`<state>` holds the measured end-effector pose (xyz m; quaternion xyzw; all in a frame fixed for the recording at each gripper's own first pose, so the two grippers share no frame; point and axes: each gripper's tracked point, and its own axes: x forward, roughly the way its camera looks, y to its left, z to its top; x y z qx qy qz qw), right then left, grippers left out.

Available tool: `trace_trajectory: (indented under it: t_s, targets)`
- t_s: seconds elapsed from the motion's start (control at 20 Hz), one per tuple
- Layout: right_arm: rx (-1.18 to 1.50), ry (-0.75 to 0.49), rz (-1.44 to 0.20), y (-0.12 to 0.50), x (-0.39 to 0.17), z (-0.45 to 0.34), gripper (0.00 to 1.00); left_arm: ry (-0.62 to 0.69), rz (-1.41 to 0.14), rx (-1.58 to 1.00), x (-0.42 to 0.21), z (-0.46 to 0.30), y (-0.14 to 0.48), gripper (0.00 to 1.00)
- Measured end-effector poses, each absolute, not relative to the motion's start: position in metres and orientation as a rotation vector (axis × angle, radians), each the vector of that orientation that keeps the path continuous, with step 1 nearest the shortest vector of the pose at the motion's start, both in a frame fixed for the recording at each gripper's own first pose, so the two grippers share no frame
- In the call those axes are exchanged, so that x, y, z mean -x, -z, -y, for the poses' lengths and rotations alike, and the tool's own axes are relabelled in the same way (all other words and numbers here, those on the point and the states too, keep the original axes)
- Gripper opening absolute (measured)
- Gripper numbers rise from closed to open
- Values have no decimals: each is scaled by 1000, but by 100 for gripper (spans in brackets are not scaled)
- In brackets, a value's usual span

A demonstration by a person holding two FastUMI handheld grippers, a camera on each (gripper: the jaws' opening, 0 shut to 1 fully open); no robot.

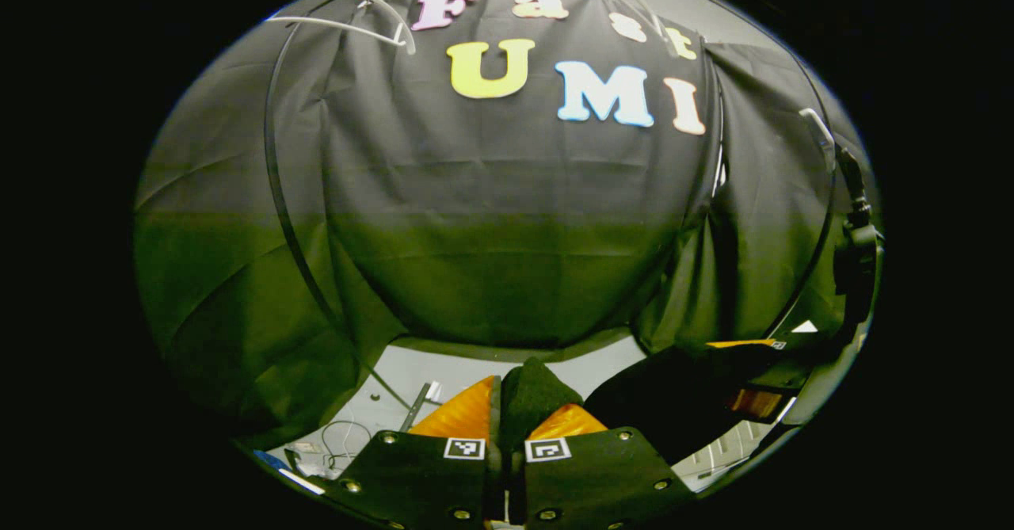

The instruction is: Grasp the clothes on the hanger with both hands and then place them into the laundry hamper below.

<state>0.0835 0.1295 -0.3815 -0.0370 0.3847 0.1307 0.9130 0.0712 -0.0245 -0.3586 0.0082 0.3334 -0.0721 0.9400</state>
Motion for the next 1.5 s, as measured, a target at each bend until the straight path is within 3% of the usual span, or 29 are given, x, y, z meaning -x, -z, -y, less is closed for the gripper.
trace_trajectory:
  t_s: [0.45, 0.5, 0.55, 0.6, 0.65, 0.8, 0.85, 0.9, 1.0, 1.25, 1.5]
  targets:
    - [105, -291, -969, 438, -50, -129, 13, 114, -869, -8, -29, 8, 415, 6]
    - [111, -280, -981, 440, -48, -128, 20, 116, -883, -9, -27, 8, 418, 2]
    - [118, -273, -999, 444, -45, -127, 14, 114, -894, -14, -24, 3, 426, 8]
    - [120, -270, -1014, 445, -41, -126, 18, 113, -897, -20, -21, 3, 427, 12]
    - [110, -276, -1027, 445, -37, -128, 16, 120, -886, -22, -23, 2, 422, 25]
    - [80, -285, -985, 433, -40, -137, 46, 128, -841, -44, -31, 0, 410, 63]
    - [85, -283, -973, 429, -39, -137, 50, 123, -825, -50, -31, -4, 406, 75]
    - [89, -278, -961, 422, -41, -137, 65, 117, -811, -54, -32, -7, 401, 88]
    - [104, -259, -937, 415, -38, -136, 97, 115, -788, -59, -31, -11, 394, 91]
    - [85, -214, -895, 398, -29, -140, 98, 143, -730, -73, -26, -19, 378, 91]
    - [43, -155, -762, 340, -29, -136, 98, 178, -625, -53, -26, -25, 330, 90]
